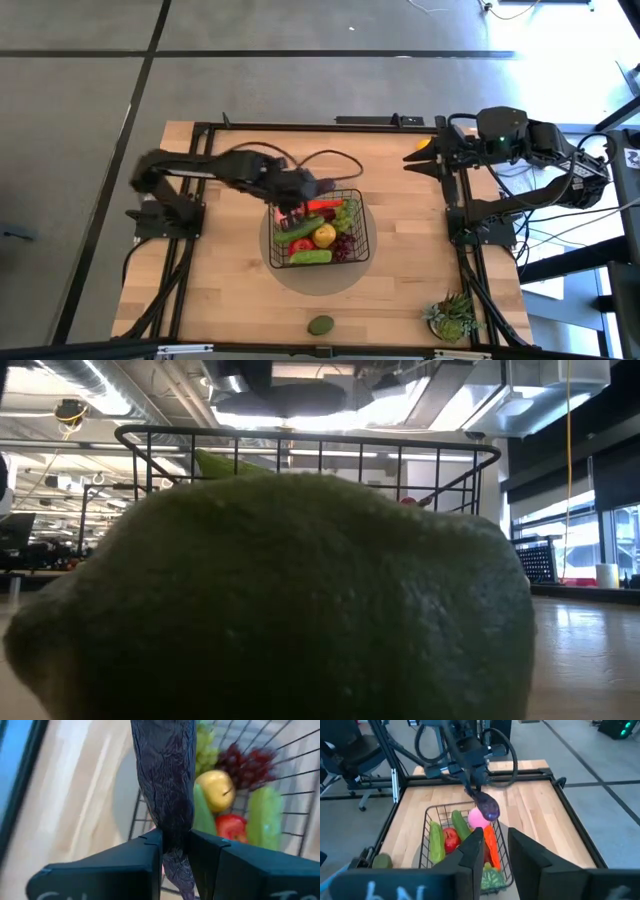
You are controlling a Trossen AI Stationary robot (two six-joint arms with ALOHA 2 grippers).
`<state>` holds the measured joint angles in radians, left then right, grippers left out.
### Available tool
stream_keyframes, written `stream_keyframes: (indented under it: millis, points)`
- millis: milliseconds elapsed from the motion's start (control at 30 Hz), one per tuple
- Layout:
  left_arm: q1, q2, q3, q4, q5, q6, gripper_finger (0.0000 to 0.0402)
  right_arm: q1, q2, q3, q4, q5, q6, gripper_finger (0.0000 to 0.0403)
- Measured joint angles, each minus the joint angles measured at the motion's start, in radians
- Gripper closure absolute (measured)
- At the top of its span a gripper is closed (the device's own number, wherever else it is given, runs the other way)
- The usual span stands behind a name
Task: Build produce basket
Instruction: Put the purple eggplant into the black wire basket
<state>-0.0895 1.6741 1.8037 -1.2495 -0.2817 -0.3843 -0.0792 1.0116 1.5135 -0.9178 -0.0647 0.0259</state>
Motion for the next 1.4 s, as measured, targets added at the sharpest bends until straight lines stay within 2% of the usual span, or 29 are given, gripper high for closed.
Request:
stream_keyframes:
  millis: [67,133,267,433,633,767,933,1233,1400]
  points:
    - [0.002,-0.093,-0.131,0.145,0.022,-0.028,0.0354,0.000,0.007,0.000,0.021,0.000,0.017,0.0319]
    - [0.004,-0.182,-0.267,0.381,0.095,-0.008,0.0354,-0.001,0.016,0.000,0.024,0.001,0.025,0.0319]
    - [-0.001,-0.258,-0.520,0.831,0.229,0.028,0.0354,-0.002,0.041,0.000,0.049,0.004,0.022,0.0319]
    - [0.003,-0.259,-0.752,1.206,0.279,0.052,0.0354,-0.002,0.078,0.000,0.086,0.026,0.018,0.0319]
    - [0.025,-0.175,-0.878,1.563,0.300,0.103,0.0354,-0.002,0.106,0.000,0.129,0.029,-0.018,0.0319]
    - [0.041,-0.082,-0.885,1.665,0.312,0.145,0.0354,-0.002,0.115,0.000,0.161,0.029,-0.048,0.0319]
    - [0.061,0.033,-0.848,1.772,0.379,0.133,0.0354,-0.003,0.120,0.000,0.168,0.037,-0.049,0.0319]
    - [0.065,0.173,-0.756,1.778,0.381,0.212,0.0354,-0.003,0.122,0.000,0.168,0.037,-0.046,0.0319]
    - [0.065,0.192,-0.757,1.750,0.365,0.237,0.0354,-0.004,0.121,0.000,0.167,0.038,-0.056,0.0319]
